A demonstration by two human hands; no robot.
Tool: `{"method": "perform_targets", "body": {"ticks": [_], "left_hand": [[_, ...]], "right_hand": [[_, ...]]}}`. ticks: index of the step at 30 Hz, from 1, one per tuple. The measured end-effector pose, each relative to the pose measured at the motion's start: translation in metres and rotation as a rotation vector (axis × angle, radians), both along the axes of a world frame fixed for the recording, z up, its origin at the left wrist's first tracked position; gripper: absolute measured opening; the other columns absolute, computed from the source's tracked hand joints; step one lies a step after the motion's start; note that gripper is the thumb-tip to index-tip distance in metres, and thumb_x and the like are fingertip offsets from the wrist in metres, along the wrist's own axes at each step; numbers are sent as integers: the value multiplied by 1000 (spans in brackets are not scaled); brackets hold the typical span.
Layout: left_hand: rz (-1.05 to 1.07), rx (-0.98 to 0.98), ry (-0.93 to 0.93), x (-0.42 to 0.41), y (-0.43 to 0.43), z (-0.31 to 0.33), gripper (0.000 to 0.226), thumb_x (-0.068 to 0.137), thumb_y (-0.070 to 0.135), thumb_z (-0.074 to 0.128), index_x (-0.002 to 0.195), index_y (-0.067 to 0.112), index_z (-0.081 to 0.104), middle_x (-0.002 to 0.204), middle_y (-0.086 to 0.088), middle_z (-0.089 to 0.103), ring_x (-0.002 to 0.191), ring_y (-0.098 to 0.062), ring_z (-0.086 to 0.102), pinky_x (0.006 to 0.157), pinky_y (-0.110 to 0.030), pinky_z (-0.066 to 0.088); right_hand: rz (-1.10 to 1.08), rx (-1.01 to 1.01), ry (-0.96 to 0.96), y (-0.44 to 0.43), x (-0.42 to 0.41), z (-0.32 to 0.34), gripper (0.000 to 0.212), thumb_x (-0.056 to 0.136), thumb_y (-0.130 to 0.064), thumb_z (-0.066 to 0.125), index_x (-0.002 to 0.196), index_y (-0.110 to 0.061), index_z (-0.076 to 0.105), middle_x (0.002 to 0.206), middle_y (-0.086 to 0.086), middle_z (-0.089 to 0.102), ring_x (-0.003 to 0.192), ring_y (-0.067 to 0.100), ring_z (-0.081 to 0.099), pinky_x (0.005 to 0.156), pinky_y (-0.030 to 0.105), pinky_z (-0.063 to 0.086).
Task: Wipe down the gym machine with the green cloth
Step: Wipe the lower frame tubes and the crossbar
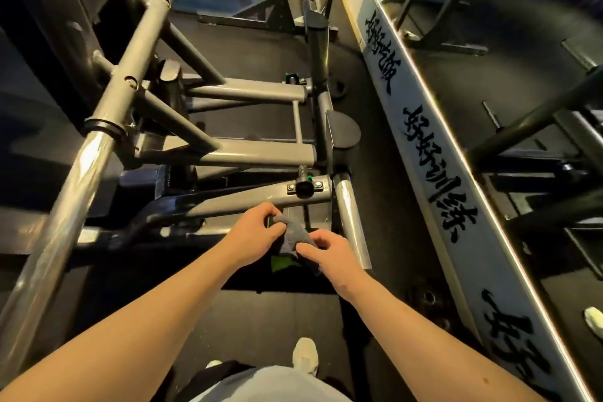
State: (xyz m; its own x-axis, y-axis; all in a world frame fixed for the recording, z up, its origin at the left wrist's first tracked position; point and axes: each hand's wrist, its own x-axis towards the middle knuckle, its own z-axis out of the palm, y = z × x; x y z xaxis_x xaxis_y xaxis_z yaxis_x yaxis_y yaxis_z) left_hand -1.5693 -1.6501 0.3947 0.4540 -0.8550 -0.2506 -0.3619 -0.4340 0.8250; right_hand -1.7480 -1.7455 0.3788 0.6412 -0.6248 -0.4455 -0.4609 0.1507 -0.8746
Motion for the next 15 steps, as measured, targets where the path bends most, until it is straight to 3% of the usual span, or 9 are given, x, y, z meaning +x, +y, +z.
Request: {"method": "perform_targets", "body": {"ticks": [2, 5, 9, 11, 13, 15], "left_hand": [[14, 18, -9, -6, -5, -7, 13, 94, 29, 70, 105, 24, 64, 100, 7, 66, 91, -10, 61, 75, -26, 47], [35, 42, -3, -19, -14, -17, 22, 93, 32, 72, 111, 23, 62, 102, 8, 64, 90, -8, 60, 71, -23, 44], [32, 87, 20, -35, -29, -32, 15, 95, 32, 71, 107, 25, 64, 98, 6, 66, 90, -13, 64, 75, -27, 49], [25, 105, 26, -42, -33, -33, 11, 97, 33, 67, 97, 23, 67, 87, 3, 71, 80, -17, 68, 72, -29, 52], [13, 131, 94, -45, -35, -32, 27, 101, 39, 60, 88, 17, 68, 72, -3, 73, 64, -19, 70, 65, -33, 56], [13, 153, 85, -45, -33, -32, 38, 104, 45, 53, 89, 16, 72, 70, -3, 73, 63, -18, 70, 69, -36, 58]], "right_hand": [[-23, 59, -33, -5, -10, 0, 4, 90, -26, 75, 93, -24, 73, 97, 2, 74, 96, 25, 69, 85, 35, 55], [-47, 144, -56, -13, -22, 1, 11, 83, -29, 76, 79, -27, 66, 97, 14, 70, 92, 33, 68, 84, 41, 54], [-93, 177, -23, -25, -39, -1, 18, 77, -28, 78, 78, -24, 60, 89, 14, 65, 87, 30, 66, 77, 41, 52], [-118, 163, -35, -29, -45, -3, 21, 77, -25, 79, 81, -22, 59, 88, 14, 64, 86, 27, 65, 78, 44, 53], [-152, 150, -58, -34, -48, -3, 22, 79, -23, 82, 83, -22, 60, 89, 14, 67, 86, 26, 68, 81, 45, 56], [-177, 137, -66, -38, -48, -1, 20, 84, -19, 80, 91, -14, 62, 93, 17, 70, 87, 24, 69, 82, 42, 57]]}}
